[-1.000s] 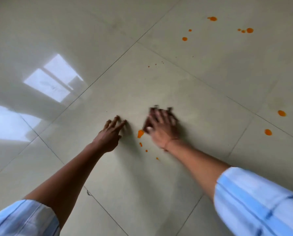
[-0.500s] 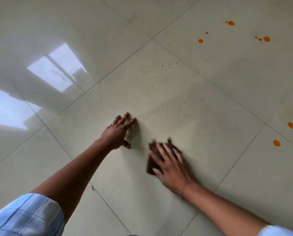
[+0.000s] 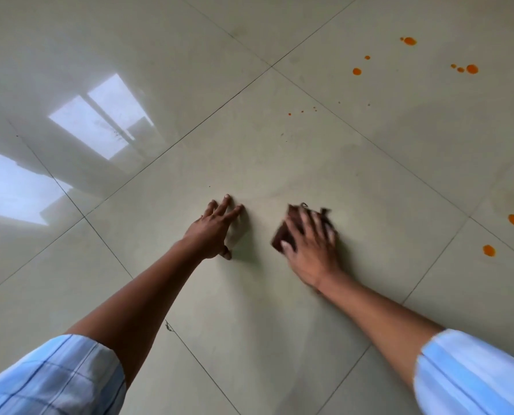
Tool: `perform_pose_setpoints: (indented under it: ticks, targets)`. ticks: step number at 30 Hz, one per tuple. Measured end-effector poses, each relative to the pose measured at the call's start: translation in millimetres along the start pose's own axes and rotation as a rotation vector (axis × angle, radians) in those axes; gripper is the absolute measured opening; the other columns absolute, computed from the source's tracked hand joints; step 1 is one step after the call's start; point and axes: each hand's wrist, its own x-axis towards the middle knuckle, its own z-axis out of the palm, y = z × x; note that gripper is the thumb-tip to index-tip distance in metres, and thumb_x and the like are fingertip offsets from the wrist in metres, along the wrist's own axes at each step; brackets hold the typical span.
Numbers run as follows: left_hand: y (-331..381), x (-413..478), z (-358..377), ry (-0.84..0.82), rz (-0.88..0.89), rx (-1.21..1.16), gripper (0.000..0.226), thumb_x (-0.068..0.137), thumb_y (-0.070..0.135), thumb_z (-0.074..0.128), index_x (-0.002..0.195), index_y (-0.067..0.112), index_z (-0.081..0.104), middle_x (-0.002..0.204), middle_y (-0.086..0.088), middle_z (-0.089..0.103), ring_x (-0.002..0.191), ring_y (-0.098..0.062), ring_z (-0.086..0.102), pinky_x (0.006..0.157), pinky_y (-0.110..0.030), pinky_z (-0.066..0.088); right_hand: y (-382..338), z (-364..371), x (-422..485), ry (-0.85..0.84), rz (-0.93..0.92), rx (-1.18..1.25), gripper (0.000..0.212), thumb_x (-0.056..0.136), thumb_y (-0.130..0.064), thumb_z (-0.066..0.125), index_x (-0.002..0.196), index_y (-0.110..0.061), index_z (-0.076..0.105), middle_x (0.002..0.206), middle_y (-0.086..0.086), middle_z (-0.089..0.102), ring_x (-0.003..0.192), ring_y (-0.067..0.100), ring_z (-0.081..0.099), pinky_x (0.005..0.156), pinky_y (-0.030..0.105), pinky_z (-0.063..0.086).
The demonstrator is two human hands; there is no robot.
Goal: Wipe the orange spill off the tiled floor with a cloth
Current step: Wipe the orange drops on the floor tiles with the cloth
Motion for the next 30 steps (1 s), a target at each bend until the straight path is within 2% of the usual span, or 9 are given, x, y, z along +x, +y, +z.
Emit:
perform_pose_setpoints:
  ticks: [3,6,11,14,16,19,22,27,30]
  targets:
    - [-6,1,-1,-0.015,0.003,0.034,0.122,0.067,0.019,0.085,0.153,0.034,0.0,0.161,0.004,-0.015,0.149,-0.027,-0.001,0.099,-0.049,0.045,-67,25,-21,-0.013,-0.16,0.002,0.06,0.08,-0.046,0.041,0.137,-0.026,0.046,0.148,0.01,0.04,0.135,0.033,0.036,0.108,0.052,0.025]
    - [-6,2,0,-0.016,0.017,0.046,0.121,0.068,0.018,0.084,0.153,0.034,0.0,0.161,0.003,-0.014,0.149,-0.028,-0.001,0.1,-0.05,0.046,-21,24,-93,-0.082,-0.392,0.012,0.058,0.08,-0.049,0.046,0.135,-0.031,0.046,0.149,0.008,0.04,0.136,0.029,0.037,0.107,0.047,0.024]
    - [-2,6,4,0.011,0.0,-0.008,0.114,0.071,0.015,0.083,0.153,0.032,0.005,0.162,0.002,-0.012,0.149,-0.027,0.001,0.107,-0.046,0.039,5,-1,-4,0.034,0.04,-0.002,0.06,0.079,-0.047,0.046,0.135,-0.025,0.049,0.145,0.013,0.043,0.132,0.035,0.039,0.105,0.053,0.03]
    - [-5,11,6,0.028,0.0,0.009,0.112,0.071,0.014,0.082,0.153,0.031,0.008,0.162,0.001,-0.01,0.149,-0.027,0.004,0.108,-0.048,0.037,-63,24,-36,0.011,-0.143,0.011,0.057,0.081,-0.044,0.047,0.135,-0.025,0.047,0.148,0.011,0.039,0.135,0.034,0.036,0.107,0.053,0.023]
    - [-1,16,3,0.026,0.013,-0.001,0.115,0.068,0.018,0.085,0.153,0.032,0.009,0.162,0.0,-0.009,0.148,-0.029,0.004,0.107,-0.051,0.038,-37,23,-98,-0.089,-0.291,0.029,0.058,0.081,-0.049,0.047,0.136,-0.029,0.045,0.15,0.008,0.037,0.137,0.03,0.033,0.106,0.052,0.028]
    - [11,18,-1,0.018,-0.004,-0.021,0.123,0.063,0.024,0.088,0.153,0.035,0.005,0.162,0.0,-0.012,0.148,-0.033,0.001,0.105,-0.052,0.04,49,6,-93,-0.024,-0.118,-0.004,0.061,0.081,-0.052,0.045,0.138,-0.029,0.046,0.15,0.009,0.039,0.135,0.031,0.035,0.102,0.055,0.037]
    - [19,20,-1,-0.004,-0.032,-0.039,0.124,0.063,0.022,0.088,0.152,0.037,0.003,0.161,0.001,-0.014,0.148,-0.034,-0.002,0.1,-0.052,0.042,32,-5,-12,0.02,0.145,0.011,0.062,0.081,-0.05,0.051,0.138,-0.026,0.045,0.15,0.013,0.037,0.136,0.036,0.033,0.107,0.054,0.028]
    - [17,21,2,0.01,-0.033,-0.012,0.122,0.064,0.023,0.088,0.152,0.039,0.004,0.161,0.004,-0.013,0.148,-0.031,0.0,0.094,-0.052,0.046,-25,19,-84,-0.069,-0.217,0.03,0.059,0.08,-0.051,0.049,0.135,-0.03,0.045,0.15,0.009,0.036,0.137,0.03,0.033,0.107,0.052,0.029]
    - [15,23,-3,0.033,-0.01,0.008,0.113,0.07,0.022,0.084,0.152,0.038,0.008,0.162,0.003,-0.008,0.147,-0.032,0.007,0.096,-0.05,0.047,36,9,-82,-0.005,-0.093,0.001,0.061,0.079,-0.052,0.046,0.136,-0.029,0.047,0.149,0.009,0.039,0.135,0.032,0.038,0.103,0.054,0.037]
